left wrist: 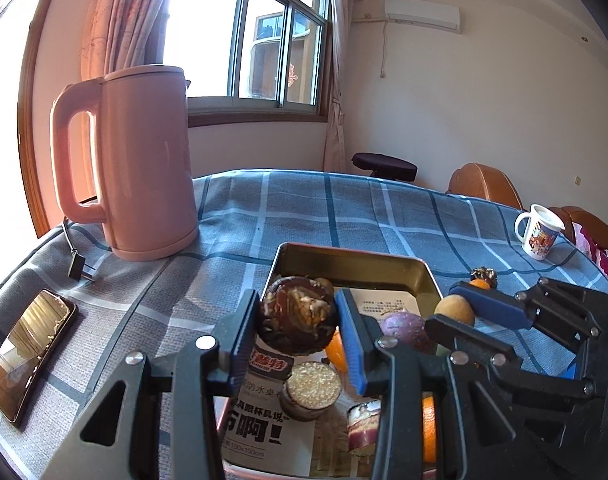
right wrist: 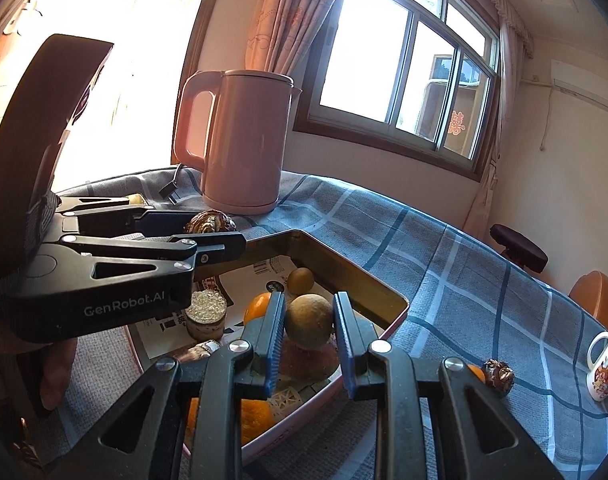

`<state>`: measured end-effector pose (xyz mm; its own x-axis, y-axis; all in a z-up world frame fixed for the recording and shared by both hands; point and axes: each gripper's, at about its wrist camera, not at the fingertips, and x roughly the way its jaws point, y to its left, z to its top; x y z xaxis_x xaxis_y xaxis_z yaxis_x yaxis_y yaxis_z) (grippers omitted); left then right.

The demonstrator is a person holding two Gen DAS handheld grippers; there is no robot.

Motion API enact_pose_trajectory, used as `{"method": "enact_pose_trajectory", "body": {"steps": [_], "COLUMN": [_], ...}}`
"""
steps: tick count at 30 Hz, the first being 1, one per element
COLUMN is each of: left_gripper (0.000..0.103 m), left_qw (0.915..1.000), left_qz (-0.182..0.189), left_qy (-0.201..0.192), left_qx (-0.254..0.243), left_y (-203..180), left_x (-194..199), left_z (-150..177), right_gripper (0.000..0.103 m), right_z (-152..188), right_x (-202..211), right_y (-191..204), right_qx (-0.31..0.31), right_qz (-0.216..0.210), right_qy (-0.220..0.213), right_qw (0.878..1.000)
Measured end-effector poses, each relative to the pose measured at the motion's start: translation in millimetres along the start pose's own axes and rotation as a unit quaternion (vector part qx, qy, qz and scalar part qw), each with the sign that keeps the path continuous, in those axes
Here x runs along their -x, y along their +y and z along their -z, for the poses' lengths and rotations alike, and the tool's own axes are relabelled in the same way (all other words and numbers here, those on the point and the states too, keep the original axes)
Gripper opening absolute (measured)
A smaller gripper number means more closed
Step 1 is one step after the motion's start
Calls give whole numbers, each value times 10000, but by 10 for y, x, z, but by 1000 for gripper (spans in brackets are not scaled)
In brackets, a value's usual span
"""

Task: Organize fruits
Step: 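Open the left tool dropping the chocolate into the tin while the right releases the kiwi, then grasp another brown chocolate treat with the right tool while the left grasps a small orange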

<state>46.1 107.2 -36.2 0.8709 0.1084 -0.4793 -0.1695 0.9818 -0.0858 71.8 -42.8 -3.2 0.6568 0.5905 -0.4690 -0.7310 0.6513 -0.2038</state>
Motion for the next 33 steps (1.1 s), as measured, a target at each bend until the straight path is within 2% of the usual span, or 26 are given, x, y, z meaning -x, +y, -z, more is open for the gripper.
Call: {"method": "enact_pose_trajectory", "body": {"steps": [11,13,14,16,18,20,24,27,30,33], "left_gripper": [42,52,54,65,73,75,75,82,86,89], "left_qw": [9999,9999,9999,9998,9999,9998,9997,9988,9974,9944], "left_qz": [-43,-71,-108,-172,-153,-7,145,335,559,863], "left_qy": [147,132,121,73,-4,-61,-214,-331,-396,-450], "left_qx": [-20,-38,-55,-63,27,162,23,-94,-230,-421], "left_y": [27,21,13,-1,-4,-25,-265,-525,-811,-1116], "left_x": [-37,-30,-27,-16,7,30,96,140,154,130], "left_z": [15,19,20,17,15,-2,-62,-111,-167,-228], "right_gripper": [26,28,35,45,47,47,47,50,55,59], "right_z": [-1,3,4,8,18,33,52,57,94,179], "right_x": [-140,-134,-128,-108,-72,-22,195,364,450,450], "right_y": [116,160,175,186,167,116,-187,-583,-1029,-1436], "right_qx": [271,366,393,413,397,420,316,-66,-574,-1187], "right_qz": [-291,-244,-259,-225,-198,-64,293,645,1148,1417], "right_qy": [385,383,383,361,349,393,382,372,429,580], "right_qw": [9985,9983,9982,9982,9984,9983,9983,9972,9908,9811]}}
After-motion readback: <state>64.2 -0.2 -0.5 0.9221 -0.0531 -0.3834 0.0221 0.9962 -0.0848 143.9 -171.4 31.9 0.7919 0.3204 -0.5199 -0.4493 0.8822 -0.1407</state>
